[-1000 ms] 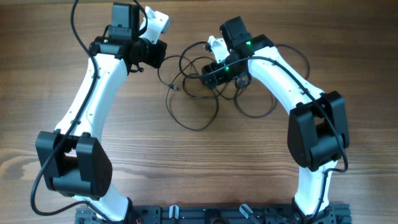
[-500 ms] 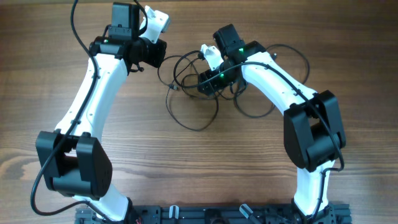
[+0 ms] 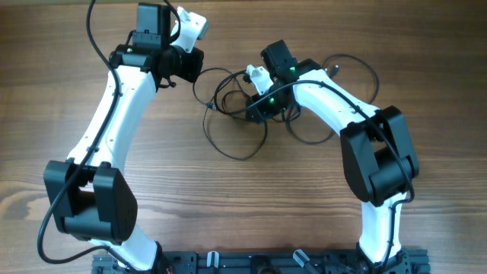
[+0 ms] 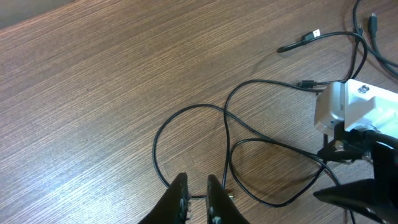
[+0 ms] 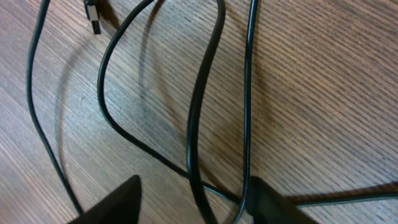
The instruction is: Untangle cables
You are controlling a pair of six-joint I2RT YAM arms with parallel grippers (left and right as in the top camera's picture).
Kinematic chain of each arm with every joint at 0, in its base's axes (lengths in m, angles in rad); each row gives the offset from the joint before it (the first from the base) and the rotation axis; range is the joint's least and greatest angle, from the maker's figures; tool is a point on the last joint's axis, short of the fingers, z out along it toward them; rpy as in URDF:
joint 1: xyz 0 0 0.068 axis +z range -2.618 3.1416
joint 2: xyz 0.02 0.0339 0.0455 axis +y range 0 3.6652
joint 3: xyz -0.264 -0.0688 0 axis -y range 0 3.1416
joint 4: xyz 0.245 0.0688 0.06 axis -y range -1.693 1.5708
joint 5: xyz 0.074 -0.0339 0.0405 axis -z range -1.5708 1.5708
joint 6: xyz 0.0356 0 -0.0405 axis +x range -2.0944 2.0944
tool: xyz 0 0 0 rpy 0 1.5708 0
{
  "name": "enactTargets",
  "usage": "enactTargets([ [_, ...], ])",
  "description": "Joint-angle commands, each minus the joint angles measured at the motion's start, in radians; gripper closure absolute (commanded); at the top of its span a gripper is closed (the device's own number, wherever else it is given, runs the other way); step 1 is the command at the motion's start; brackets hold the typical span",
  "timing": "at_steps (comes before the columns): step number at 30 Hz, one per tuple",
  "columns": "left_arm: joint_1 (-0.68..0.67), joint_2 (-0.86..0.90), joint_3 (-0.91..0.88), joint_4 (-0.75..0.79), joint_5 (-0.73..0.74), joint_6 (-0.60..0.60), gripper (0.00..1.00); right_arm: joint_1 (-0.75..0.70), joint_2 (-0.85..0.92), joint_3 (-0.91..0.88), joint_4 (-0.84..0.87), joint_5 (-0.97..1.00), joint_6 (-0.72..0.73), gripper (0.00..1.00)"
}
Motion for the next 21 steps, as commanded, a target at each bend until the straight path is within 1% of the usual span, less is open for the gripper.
enactTargets([
  [1, 0.0, -0.023, -0.005, 0.003, -0.005, -0.005, 0.87, 0.002, 0.025, -0.008, 0.019, -0.016, -0.004, 0.64],
  [2, 0.0, -0.024, -0.005, 0.003, -0.005, -0.005, 0.88, 0.002, 0.025, -0.008, 0.023, -0.016, 0.002, 0.84],
  [3, 0.0, -0.024, -0.005, 0.002, -0.005, -0.005, 0.88, 0.002, 0.025, -0.008, 0.028, -0.016, 0.016, 0.95],
  [8, 0.0, -0.025, -0.005, -0.003, -0.005, -0.005, 0.87, 0.002, 0.019, -0.001, 0.079, -0.006, 0.08, 0.95],
  [10, 0.0, -0.025, -0.005, -0.004, -0.005, -0.005, 0.88, 0.0, 0.007, 0.016, 0.082, 0.036, 0.145, 0.95],
  [13, 0.0, -0.03, -0.005, -0.005, 0.01, -0.005, 0.88, -0.008, -0.027, 0.052, 0.081, 0.093, 0.2, 0.95],
  [18, 0.0, -0.036, -0.005, -0.006, 0.029, -0.005, 0.88, -0.019, -0.168, 0.137, 0.072, 0.259, 0.23, 0.95],
  [21, 0.0, -0.036, -0.005, -0.007, 0.029, -0.005, 0.87, -0.022, -0.265, 0.17, 0.07, 0.323, 0.233, 0.96],
])
